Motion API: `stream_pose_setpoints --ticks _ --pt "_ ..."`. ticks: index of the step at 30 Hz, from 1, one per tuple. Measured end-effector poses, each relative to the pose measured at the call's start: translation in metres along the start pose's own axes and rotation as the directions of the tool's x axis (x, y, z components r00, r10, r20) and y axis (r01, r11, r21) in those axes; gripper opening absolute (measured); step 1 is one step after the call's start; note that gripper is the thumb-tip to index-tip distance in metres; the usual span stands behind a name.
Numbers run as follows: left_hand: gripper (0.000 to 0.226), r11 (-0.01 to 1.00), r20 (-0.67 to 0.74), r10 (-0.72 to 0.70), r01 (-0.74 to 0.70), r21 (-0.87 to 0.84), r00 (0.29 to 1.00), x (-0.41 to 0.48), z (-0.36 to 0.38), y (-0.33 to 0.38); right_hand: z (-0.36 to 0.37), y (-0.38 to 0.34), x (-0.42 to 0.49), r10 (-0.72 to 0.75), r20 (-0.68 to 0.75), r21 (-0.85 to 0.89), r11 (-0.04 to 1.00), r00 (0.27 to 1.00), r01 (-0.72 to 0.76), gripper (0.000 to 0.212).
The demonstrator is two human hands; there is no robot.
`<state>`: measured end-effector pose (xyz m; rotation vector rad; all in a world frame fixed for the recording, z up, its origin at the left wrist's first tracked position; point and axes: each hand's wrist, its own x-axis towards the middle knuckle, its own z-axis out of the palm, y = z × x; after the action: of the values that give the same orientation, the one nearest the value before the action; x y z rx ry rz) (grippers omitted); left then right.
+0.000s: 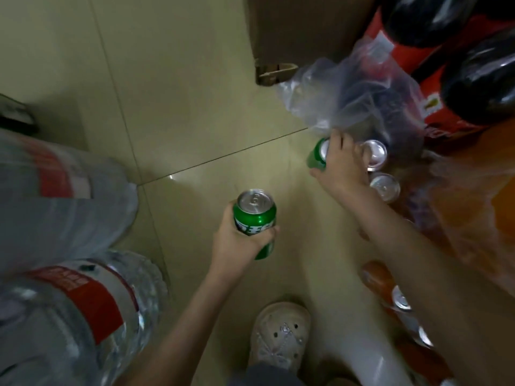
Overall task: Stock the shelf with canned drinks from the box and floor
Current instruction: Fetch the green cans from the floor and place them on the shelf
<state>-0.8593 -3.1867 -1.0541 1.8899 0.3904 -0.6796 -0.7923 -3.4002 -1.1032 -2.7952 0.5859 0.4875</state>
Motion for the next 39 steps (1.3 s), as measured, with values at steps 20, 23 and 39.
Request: stream_pose_setpoints --ticks 20,23,39 --pt "0.061 0.906 0.456 0.056 0.147 -0.398 0.888 -0.275 -0.125 0.292 -0.397 -0.039 -0.3 0.121 0.381 0.902 0.168 0.916 -0.398 0.027" --pt "0.075 0.905 0.495 0.159 0.075 -0.419 0.854 -0.324 -0.144 0.387 -0.496 -0.038 -0.337 0.104 0.418 0.905 0.043 0.903 -0.424 0.043" --pt "0.046 0.848 0.782 0.5 -0.392 -0.356 0.372 -0.548 -0.052 0.752 -0.819 0.072 -0.5 0.063 0.008 0.991 -0.131 0.998 0.0 0.041"
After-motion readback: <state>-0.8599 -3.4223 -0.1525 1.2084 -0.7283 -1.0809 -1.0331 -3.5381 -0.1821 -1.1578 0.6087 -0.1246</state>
